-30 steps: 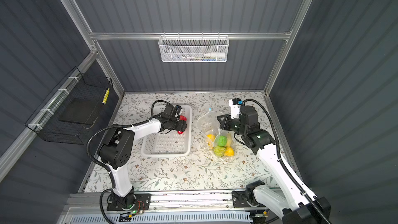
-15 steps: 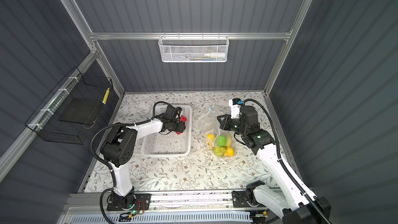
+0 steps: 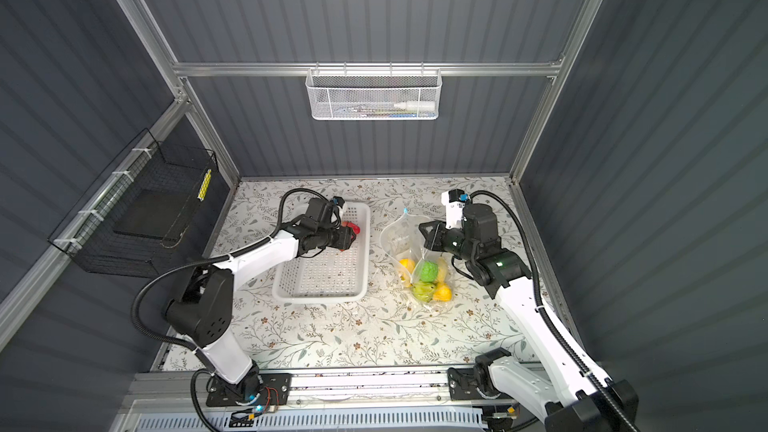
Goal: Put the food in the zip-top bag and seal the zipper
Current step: 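Close the left gripper on the nearer red strawberry and lift it, then carry the strawberry with the left gripper into the bag mouth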
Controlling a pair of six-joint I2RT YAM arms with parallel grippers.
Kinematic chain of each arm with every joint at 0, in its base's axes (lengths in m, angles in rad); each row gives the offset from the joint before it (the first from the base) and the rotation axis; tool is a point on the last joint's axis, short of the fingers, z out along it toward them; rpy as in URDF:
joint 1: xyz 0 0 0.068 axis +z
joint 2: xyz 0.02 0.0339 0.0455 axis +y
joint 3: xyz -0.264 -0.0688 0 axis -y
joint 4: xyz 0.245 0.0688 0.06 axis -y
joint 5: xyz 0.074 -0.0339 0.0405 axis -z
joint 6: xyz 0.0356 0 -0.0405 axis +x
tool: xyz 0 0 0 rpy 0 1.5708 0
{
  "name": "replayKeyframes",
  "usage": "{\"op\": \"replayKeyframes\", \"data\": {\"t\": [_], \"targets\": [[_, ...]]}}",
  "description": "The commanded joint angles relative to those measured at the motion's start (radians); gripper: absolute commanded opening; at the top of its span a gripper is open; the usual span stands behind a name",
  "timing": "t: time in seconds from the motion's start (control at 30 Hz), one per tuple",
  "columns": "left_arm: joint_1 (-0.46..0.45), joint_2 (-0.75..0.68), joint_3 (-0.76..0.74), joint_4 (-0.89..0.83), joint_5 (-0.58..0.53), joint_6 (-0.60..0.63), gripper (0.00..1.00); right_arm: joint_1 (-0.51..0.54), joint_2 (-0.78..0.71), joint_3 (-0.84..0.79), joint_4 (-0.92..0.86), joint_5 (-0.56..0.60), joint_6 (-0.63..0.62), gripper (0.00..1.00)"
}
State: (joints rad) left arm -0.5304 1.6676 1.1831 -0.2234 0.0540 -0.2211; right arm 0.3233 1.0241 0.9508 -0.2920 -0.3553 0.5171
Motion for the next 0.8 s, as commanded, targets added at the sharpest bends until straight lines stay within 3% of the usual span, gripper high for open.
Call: {"op": "replayKeyframes", "data": {"t": [0.0, 0.37, 0.77], "targets": [[-0.008, -0.087, -0.016, 0.008, 0.079, -0.042, 0.53, 0.003, -0.006, 0.002, 0.02, -0.007, 0.009, 0.0], [-0.09, -0.202, 0.071, 0.131, 0.329, -0.131, 0.53, 0.003, 0.001, 0.005, 0.027, -0.016, 0.016, 0.0], [-0.281, -0.119, 0.217, 0.095, 0.377, -0.047, 0.53, 0.005, 0.003, 0.013, 0.027, -0.02, 0.02, 0.0]]}}
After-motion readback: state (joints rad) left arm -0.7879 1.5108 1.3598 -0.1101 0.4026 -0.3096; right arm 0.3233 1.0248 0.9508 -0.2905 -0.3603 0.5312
